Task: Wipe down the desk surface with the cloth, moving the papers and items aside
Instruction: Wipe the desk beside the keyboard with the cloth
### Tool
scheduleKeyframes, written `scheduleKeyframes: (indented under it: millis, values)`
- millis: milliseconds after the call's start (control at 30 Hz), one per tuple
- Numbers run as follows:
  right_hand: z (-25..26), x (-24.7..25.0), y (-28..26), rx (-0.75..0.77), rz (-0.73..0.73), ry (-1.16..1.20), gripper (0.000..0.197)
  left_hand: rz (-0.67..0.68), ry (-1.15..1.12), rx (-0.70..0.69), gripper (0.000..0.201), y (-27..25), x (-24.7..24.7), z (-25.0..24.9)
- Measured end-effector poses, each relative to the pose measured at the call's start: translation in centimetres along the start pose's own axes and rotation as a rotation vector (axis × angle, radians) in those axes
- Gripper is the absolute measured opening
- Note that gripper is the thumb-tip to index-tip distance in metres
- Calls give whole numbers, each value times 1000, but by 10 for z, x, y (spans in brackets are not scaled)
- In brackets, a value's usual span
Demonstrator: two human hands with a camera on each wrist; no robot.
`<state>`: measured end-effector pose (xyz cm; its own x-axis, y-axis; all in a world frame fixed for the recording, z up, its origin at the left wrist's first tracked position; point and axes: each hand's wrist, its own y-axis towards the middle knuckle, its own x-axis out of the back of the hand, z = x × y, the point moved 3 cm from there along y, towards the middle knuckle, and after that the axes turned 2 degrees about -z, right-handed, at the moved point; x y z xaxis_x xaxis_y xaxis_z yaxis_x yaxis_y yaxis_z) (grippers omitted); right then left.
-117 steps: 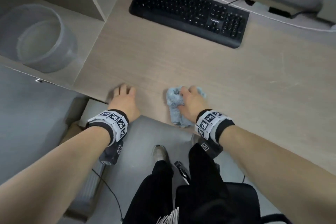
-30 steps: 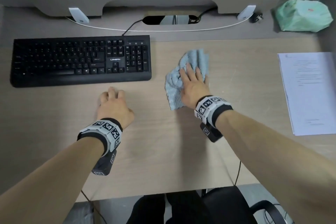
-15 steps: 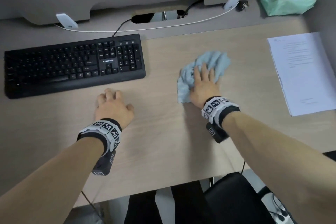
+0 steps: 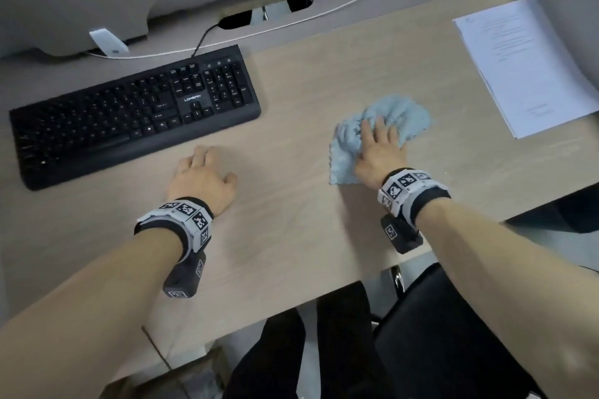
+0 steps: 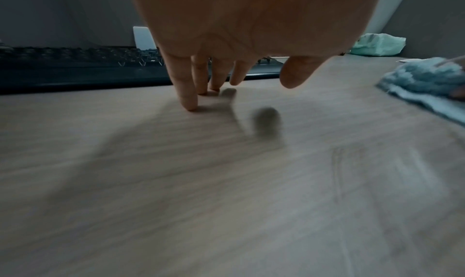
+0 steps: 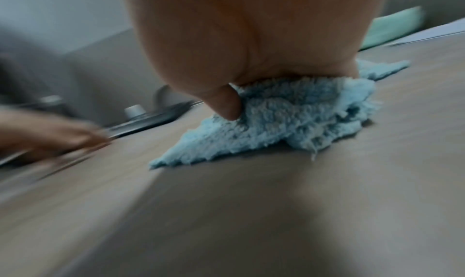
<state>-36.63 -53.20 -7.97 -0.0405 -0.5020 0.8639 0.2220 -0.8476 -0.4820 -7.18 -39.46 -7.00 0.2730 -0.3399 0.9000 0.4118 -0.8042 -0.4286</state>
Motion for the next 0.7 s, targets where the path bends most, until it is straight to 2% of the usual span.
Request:
scheduleKeyframes:
  millis: [100,167,200,267,400,467,500,533,633,700]
  values:
    - [71,-46,-66,354,70,-123,93,-5,-22,-49,66,-2,0,4]
    - [90,-73,-105,520,106,-185,96,-23,-59,-75,64,-6,-4,7]
    - [86,-77,-111,550,113,-194,96,-36,-70,-85,63,-9,-7,9]
    - [56,-74,-105,478,95,-157,94,-62,-62,-111,59,-19,-14,10]
    - [-17,-53,-86,62,-65,-4,85,-121,-28,-168,48,-47,-22,4]
    - [-13,-55,-89,-59,-57,20,87,-112,-35,-176,46,-59,-26,3]
    - [3,-62,-95,-40,-26,2,91,-95,-38,-179,46,-64,-29,3]
    - [26,-69,-105,33,7,-30,95,-74,-36,-183,48,-67,-33,4]
    - [84,-103,-154,380,109,-124,99,-9,-23,-214,57,-76,-42,6]
    - [87,-115,-172,531,111,-155,99,29,-27,-238,60,-77,-43,7]
